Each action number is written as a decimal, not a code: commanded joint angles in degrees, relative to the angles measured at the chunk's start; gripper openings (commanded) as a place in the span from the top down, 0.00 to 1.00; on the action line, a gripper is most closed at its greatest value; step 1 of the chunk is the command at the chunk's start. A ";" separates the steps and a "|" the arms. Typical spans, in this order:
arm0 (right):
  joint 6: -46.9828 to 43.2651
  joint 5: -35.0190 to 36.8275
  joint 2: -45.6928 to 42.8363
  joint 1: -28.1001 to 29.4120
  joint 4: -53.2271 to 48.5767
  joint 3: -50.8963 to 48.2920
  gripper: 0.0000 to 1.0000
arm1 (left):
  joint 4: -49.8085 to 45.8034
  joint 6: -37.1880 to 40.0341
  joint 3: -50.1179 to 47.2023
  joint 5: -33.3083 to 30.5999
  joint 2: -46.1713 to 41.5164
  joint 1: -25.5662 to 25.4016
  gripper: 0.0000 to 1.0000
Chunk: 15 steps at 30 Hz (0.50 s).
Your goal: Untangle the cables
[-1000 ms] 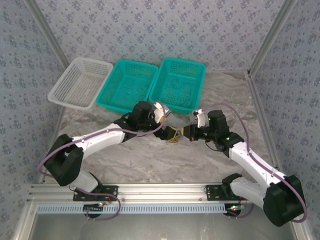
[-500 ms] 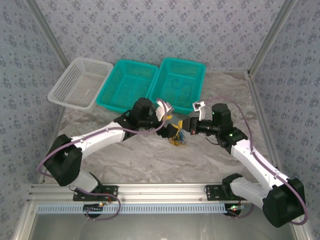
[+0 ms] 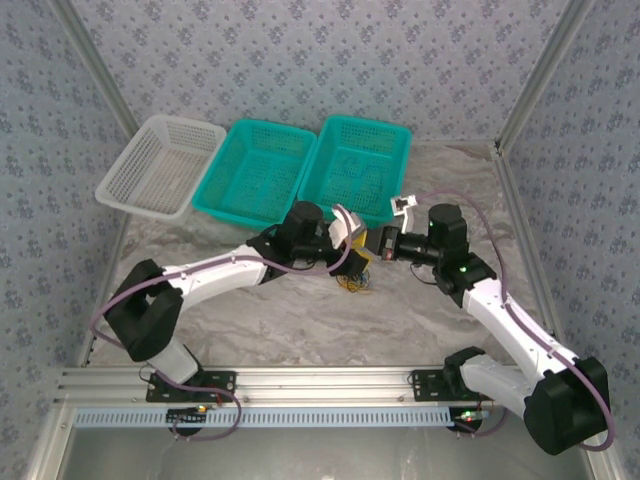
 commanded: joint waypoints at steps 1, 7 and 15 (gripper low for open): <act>3.35 -0.47 -0.80 -0.62 2.51 1.91 1.00 | 6.35 -1.03 0.20 -2.66 0.52 -0.16 0.68; 4.64 0.65 -1.47 -1.64 2.64 1.72 1.00 | 6.73 -3.61 0.06 -2.70 0.39 0.05 1.00; 2.16 8.07 -4.96 -2.51 -0.05 0.99 0.49 | 3.98 -8.68 0.86 -5.78 -1.86 1.12 1.00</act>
